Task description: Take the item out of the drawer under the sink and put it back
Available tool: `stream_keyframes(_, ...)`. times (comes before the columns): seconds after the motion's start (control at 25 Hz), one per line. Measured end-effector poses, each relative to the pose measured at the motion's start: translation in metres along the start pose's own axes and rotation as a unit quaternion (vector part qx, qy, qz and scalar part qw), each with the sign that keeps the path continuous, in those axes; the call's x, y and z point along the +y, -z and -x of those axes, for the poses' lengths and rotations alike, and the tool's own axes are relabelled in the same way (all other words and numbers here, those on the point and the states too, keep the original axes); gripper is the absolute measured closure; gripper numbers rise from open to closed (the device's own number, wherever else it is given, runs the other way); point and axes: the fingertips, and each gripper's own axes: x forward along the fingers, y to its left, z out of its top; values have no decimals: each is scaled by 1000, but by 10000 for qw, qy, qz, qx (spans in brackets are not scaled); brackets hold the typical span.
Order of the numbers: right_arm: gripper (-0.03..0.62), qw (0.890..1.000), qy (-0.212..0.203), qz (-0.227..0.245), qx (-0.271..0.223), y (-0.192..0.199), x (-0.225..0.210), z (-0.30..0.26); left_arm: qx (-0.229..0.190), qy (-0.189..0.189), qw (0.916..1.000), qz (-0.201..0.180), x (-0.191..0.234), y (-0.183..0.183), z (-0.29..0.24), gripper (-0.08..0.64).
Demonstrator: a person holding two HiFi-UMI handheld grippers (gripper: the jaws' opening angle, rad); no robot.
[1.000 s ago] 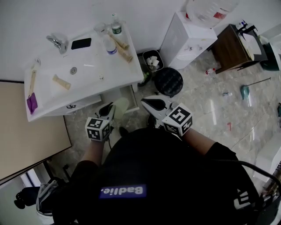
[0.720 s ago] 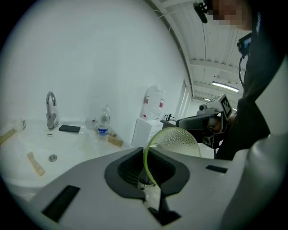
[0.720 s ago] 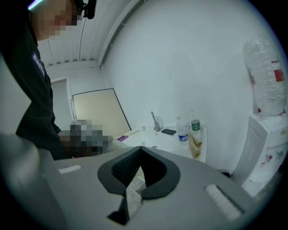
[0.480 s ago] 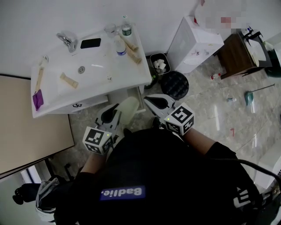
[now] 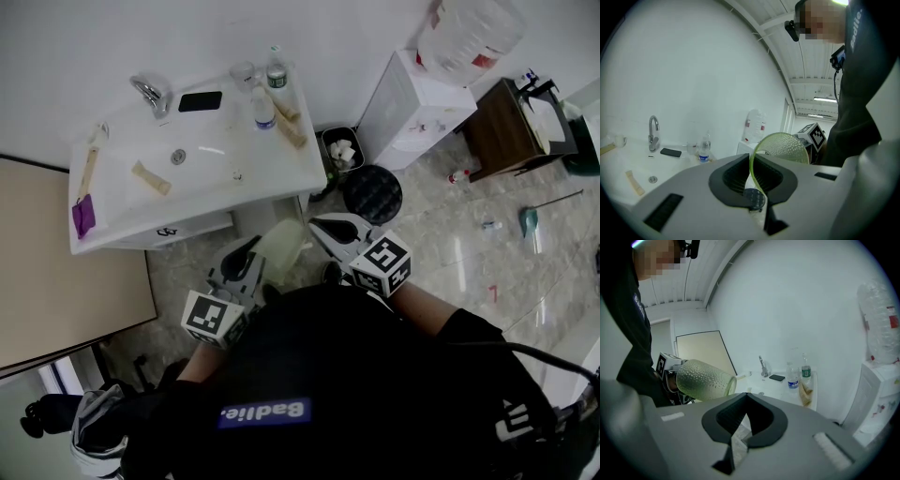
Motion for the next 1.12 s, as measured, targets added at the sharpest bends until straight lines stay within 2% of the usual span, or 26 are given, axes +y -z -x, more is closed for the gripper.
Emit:
stream_keyframes(0.4,591,9999,-19,149,-23,0,11,5,-18,82,9998,168,-7,6,6,537)
stream_keyframes(0.56,591,9999,-57,128,-55,0,13,6,-160,24,9997,167,-4,9,8,537)
stream_keyframes(0.92,591,9998,-167,131,-42,2,19,5,-85,-32,9998,199,-3,12,9,537)
stream_keyframes(1.12,591,9997,-224,96,-13,2,21,6,127,-56,9998,165,1,18,3,537)
